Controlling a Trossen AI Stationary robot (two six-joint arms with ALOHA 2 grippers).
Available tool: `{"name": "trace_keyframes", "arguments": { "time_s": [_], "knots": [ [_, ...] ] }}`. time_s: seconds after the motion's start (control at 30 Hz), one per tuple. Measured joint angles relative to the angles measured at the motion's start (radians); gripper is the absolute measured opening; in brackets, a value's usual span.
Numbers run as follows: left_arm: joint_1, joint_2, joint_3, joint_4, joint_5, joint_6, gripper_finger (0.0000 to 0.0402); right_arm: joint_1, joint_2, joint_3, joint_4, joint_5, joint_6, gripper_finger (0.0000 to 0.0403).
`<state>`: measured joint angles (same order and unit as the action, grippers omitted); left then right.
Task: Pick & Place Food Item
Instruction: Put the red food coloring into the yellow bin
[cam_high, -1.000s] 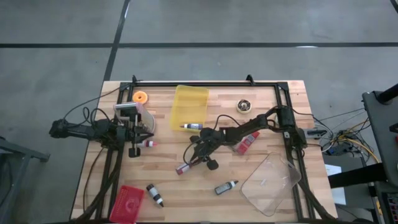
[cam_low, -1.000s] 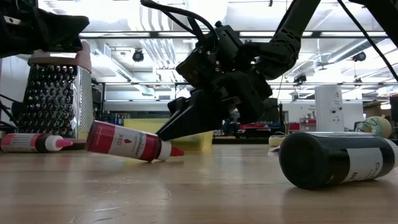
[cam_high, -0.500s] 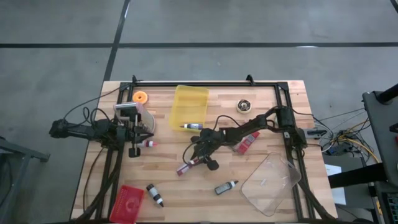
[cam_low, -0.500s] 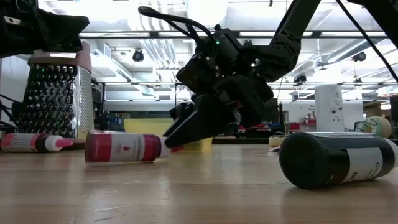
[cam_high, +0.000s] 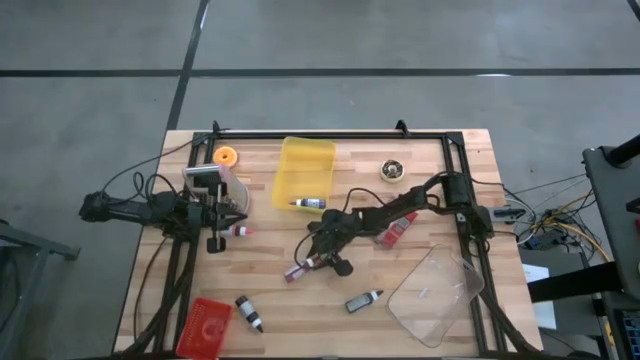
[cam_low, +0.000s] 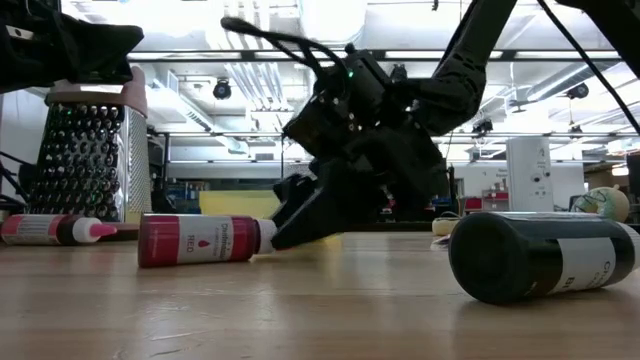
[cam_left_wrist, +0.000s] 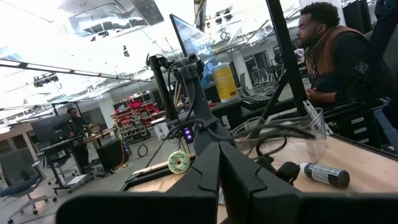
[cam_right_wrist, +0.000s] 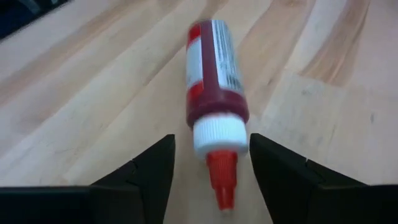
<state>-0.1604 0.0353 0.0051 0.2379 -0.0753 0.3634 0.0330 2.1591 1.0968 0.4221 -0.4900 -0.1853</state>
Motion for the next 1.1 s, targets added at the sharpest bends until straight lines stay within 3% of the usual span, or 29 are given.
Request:
{"name": "trace_keyframes", "arguments": {
  "time_s": [0.27, 0.93, 1.1],
  "knots": [
    [0.0, 0.0, 0.0, 0.0, 0.0, 0.0, 0.0013, -0.001, 0.064, 0.056, 0.015, -0.023, -0.001, 0.0211],
    [0.0, 0.0, 0.0, 0.0, 0.0, 0.0, 0.0013, 0.0, 0.064, 0.059, 0.004, -0.016, 0.001, 0.0209],
    [0.0, 0.0, 0.0, 0.0, 0.0, 0.0, 0.0013, 0.0, 0.064, 0.059, 0.004, -0.014, 0.002, 0.0192]
  ]
}}
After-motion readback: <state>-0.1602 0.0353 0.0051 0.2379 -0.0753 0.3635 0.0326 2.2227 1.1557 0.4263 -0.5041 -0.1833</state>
